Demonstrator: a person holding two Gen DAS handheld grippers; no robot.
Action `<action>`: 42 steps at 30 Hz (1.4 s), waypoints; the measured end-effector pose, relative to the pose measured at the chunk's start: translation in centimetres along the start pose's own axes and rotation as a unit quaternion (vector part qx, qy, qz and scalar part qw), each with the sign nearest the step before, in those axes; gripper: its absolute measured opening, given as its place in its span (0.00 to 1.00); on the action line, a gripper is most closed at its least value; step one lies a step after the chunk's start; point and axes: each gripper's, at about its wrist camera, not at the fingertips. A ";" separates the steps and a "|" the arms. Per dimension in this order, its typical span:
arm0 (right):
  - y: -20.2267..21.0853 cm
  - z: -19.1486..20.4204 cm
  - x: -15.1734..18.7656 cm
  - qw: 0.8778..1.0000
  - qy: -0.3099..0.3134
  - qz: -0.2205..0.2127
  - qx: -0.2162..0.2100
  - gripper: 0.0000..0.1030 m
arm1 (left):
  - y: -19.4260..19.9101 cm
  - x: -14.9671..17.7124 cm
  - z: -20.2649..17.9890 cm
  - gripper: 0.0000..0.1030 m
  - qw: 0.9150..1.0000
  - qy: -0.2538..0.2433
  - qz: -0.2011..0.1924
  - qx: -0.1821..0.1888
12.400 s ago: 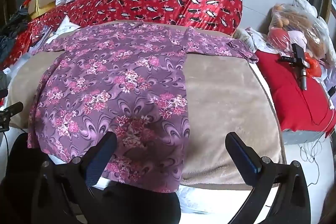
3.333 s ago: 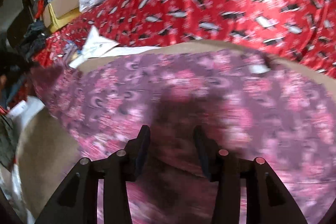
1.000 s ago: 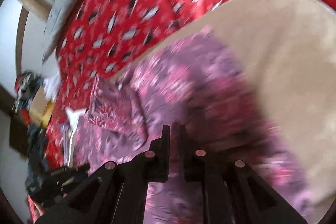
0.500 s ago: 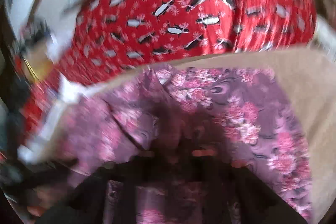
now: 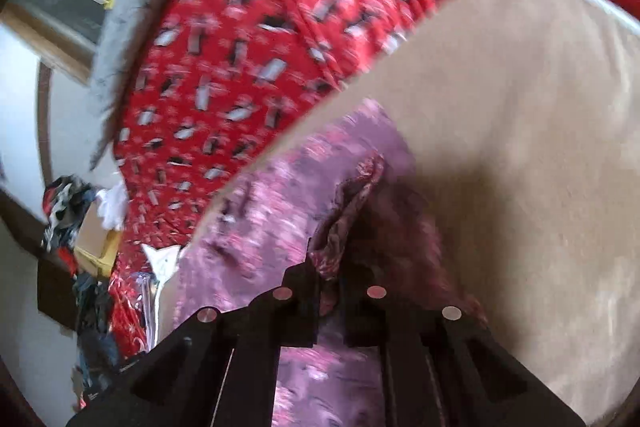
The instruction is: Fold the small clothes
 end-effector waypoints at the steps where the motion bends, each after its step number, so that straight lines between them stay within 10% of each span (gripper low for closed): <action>1: 0.6 0.5 -0.2 1.000 0.005 -0.015 -0.009 0.06 | -0.1 -0.1 0.1 0.32 1.000 0.001 0.000 -0.003; 5: 1.1 0.4 -1.2 0.999 -0.010 -0.043 -0.002 0.06 | -1.4 0.0 0.9 0.32 1.000 0.012 0.024 -0.008; 10: -0.7 -3.2 0.4 0.997 -0.025 0.028 0.066 0.10 | -0.5 0.3 0.6 0.31 0.999 0.012 0.025 -0.016; 14: 2.8 -1.4 -0.4 0.993 0.000 -0.078 0.086 0.30 | 1.7 1.8 -1.9 0.31 1.000 -0.010 0.009 0.013; 18: 1.3 0.5 -1.7 0.991 0.048 -0.066 0.102 0.52 | 3.2 1.9 -4.4 0.38 0.995 -0.079 -0.052 -0.008; 21: -2.2 0.5 -2.2 0.988 0.064 -0.013 0.142 0.45 | 1.3 1.4 -4.0 0.42 0.992 -0.106 -0.047 -0.055; 23: -3.9 0.9 -1.9 0.983 0.096 0.015 0.156 0.06 | -0.3 1.1 -2.8 0.42 0.992 -0.097 -0.020 -0.076; 27: -1.6 1.3 -2.2 0.987 0.091 -0.058 0.119 0.06 | -1.4 1.0 -2.2 0.42 0.991 -0.097 -0.013 -0.095; 30: -4.7 -1.3 -2.1 0.982 0.080 0.030 0.168 0.06 | -2.0 1.3 -3.4 0.43 0.984 -0.127 -0.018 -0.125; 36: 0.3 1.9 -0.9 0.981 0.138 -0.028 0.130 0.21 | -1.8 1.6 -3.7 0.43 0.981 -0.139 -0.022 -0.130; 42: -2.1 1.7 4.5 0.948 0.233 0.136 0.169 0.31 | -0.8 3.2 -3.6 0.47 0.980 -0.161 0.022 -0.114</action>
Point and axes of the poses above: each gripper's, at about its wrist camera, not at the fingertips, and y roughly against the way its jaws point, z to its left, x to its underside, and after that the axes turned 7 degrees about -y, right-handed
